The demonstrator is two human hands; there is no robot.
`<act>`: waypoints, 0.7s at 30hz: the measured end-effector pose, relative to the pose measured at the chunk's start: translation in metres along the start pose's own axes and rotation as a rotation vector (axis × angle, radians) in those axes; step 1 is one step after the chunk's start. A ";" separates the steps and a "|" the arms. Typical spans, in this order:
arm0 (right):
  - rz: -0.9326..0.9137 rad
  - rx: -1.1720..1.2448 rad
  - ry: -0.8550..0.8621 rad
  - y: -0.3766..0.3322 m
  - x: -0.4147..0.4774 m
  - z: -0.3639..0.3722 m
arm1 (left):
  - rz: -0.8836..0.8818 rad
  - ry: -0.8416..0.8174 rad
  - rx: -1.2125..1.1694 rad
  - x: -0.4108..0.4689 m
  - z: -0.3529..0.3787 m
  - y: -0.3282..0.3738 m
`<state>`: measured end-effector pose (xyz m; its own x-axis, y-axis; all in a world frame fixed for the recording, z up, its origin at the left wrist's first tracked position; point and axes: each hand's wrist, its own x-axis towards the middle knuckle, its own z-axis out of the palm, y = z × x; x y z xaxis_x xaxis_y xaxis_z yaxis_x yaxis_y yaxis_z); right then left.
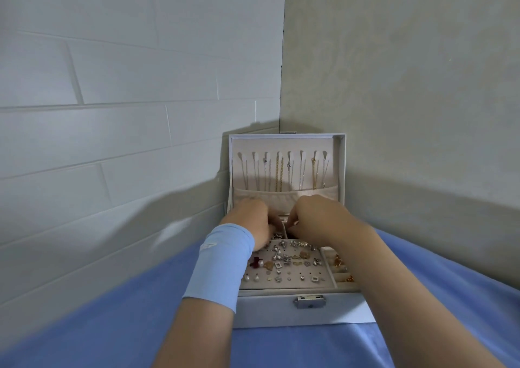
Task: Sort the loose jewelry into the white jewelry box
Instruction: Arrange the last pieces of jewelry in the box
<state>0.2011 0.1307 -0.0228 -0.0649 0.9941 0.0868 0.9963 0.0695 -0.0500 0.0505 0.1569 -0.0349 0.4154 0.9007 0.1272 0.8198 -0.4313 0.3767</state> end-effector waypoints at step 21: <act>0.101 -0.319 -0.123 -0.033 0.015 -0.025 | -0.098 -0.029 0.009 0.016 0.010 -0.008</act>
<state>0.1684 0.1414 0.0047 0.0482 0.9985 -0.0244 0.9642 -0.0402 0.2622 0.0546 0.1742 -0.0454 0.3442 0.9367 0.0637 0.8606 -0.3419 0.3775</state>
